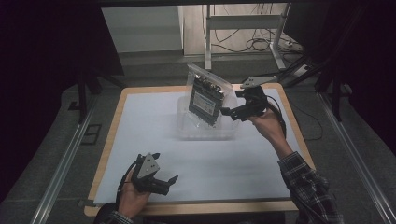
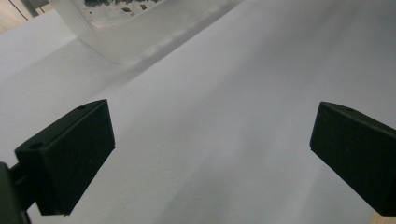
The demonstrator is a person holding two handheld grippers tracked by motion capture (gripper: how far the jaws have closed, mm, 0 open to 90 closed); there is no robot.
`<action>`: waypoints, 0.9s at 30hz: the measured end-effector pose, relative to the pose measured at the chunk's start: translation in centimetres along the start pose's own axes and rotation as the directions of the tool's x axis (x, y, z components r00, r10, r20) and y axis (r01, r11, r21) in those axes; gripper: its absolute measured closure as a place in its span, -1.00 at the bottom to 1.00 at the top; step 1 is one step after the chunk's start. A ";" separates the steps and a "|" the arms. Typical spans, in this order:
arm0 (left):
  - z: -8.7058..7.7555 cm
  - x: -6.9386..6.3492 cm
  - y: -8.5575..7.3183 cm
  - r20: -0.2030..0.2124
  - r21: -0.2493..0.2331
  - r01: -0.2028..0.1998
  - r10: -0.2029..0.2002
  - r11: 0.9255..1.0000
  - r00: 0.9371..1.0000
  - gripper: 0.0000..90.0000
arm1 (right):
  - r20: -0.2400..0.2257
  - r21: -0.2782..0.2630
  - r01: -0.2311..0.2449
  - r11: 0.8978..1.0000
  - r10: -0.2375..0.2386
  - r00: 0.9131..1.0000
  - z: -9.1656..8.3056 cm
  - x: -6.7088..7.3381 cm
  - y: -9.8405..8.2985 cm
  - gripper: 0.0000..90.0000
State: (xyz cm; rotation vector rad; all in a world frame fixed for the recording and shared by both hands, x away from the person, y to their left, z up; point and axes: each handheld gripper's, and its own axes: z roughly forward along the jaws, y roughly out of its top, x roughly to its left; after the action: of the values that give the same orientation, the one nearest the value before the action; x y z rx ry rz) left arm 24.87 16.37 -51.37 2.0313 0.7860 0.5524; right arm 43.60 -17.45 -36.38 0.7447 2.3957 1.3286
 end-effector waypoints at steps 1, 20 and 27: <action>0.0 0.0 0.0 -0.001 0.001 -0.003 0.003 1.000 1.000 -1.00 | 0.001 0.004 0.004 1.000 -0.004 1.000 -0.2 0.2 -0.4 -0.93; 0.0 -0.2 0.1 -0.008 0.012 -0.002 0.002 1.000 1.000 -1.00 | 0.031 0.015 -0.003 1.000 0.003 1.000 -3.4 2.2 -5.0 -0.98; 0.0 -0.2 0.1 -0.008 0.015 -0.002 0.002 1.000 1.000 -1.00 | 0.029 0.018 -0.022 1.000 0.021 0.999 -4.3 2.8 -6.9 -0.99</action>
State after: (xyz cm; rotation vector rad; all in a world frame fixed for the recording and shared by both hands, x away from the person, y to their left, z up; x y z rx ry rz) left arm 24.77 16.18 -51.34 2.0450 0.7955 0.5579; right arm 37.21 -21.85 -40.04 0.7917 2.3865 1.2971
